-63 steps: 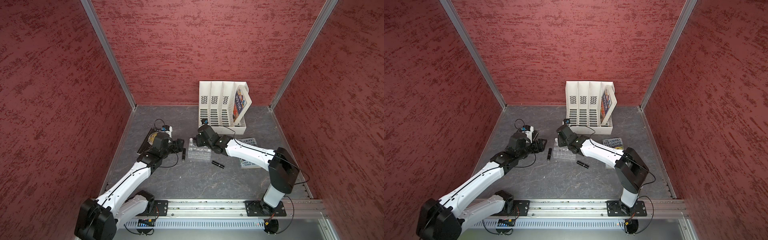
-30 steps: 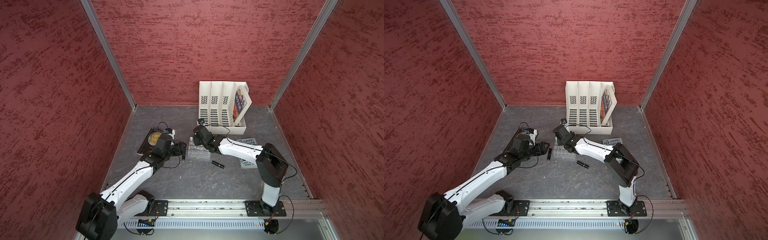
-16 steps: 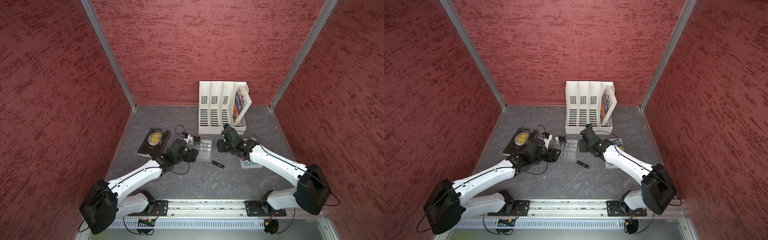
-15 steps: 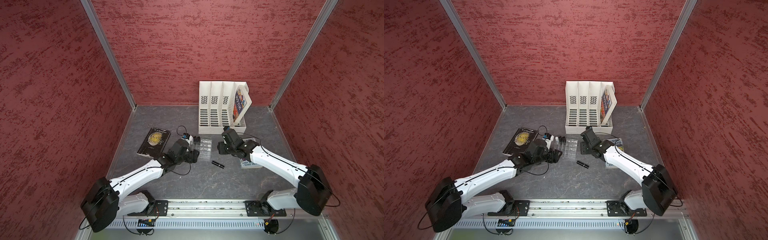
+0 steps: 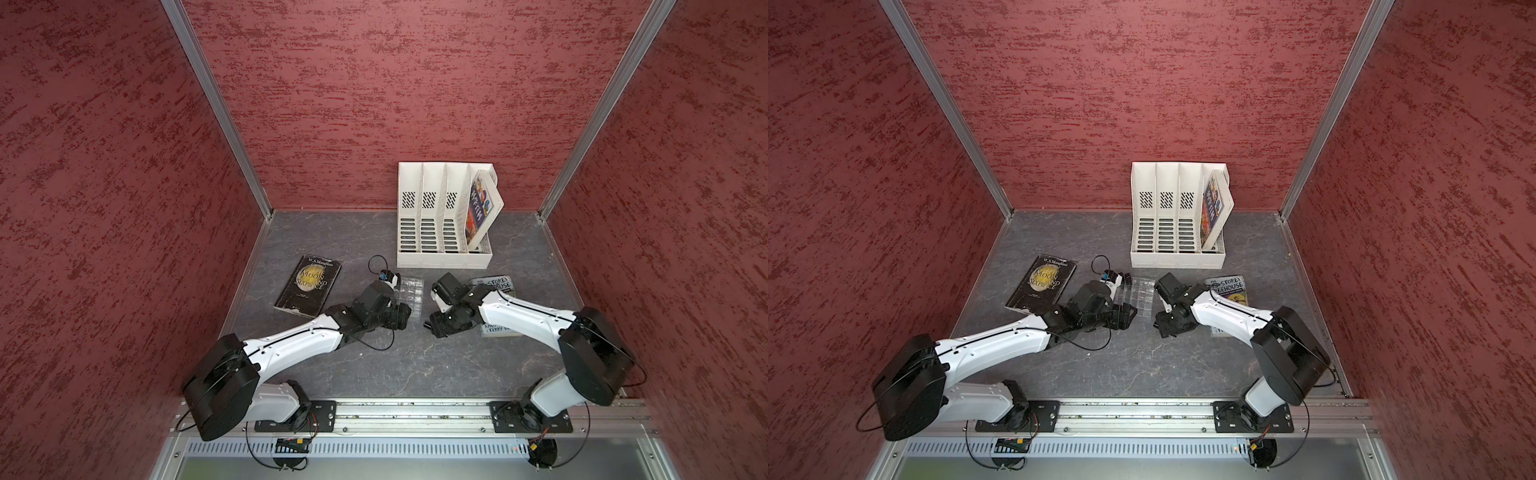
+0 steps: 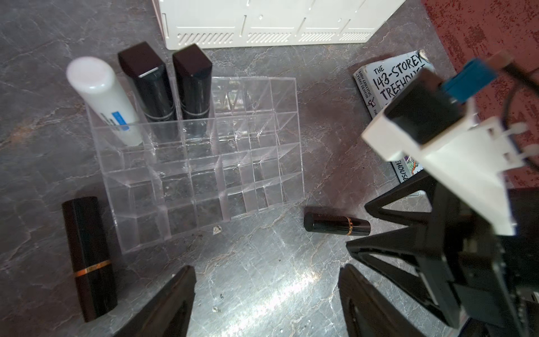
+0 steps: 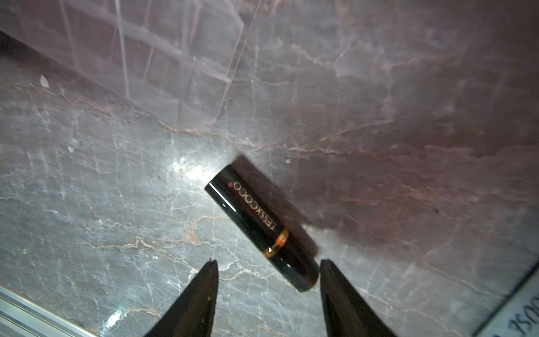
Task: Arrange the lipsticks in the organizer
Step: Pick up the lipstick at the center of the board.
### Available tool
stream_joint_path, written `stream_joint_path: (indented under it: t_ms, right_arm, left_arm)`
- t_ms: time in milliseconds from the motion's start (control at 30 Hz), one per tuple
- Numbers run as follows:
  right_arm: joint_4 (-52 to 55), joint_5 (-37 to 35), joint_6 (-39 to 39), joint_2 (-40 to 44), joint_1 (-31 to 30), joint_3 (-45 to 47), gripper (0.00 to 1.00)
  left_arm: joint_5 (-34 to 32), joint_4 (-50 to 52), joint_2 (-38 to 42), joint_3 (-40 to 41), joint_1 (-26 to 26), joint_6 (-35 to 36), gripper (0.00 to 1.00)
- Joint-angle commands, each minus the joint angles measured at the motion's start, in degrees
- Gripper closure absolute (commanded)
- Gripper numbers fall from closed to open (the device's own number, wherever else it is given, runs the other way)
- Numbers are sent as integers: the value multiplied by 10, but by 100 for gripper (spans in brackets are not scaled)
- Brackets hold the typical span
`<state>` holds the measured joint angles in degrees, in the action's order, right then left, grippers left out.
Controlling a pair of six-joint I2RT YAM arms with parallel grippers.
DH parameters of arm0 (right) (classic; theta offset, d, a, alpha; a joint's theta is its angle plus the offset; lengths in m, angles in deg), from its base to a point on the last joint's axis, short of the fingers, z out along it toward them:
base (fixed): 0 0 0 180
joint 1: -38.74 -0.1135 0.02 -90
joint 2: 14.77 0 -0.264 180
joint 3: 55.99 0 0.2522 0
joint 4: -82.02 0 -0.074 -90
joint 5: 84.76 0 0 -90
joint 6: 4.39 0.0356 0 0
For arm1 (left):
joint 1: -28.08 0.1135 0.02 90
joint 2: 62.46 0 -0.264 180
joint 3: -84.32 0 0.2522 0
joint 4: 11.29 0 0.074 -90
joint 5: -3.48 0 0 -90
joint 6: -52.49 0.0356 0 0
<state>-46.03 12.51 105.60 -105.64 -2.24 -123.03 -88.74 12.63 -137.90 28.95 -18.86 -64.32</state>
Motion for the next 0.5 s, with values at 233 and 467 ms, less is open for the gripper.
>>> stream_joint_path:
  t_ms: [233, 467]
  right_arm:
    - [-12, 0, -24, -44, -27, -30, 42]
    - [-15, -4, -14, -49, -39, -24, 51]
  left_arm:
    - [8, -5, -20, -29, -2, -10, 20]
    - [10, -5, -23, -31, -2, -13, 20]
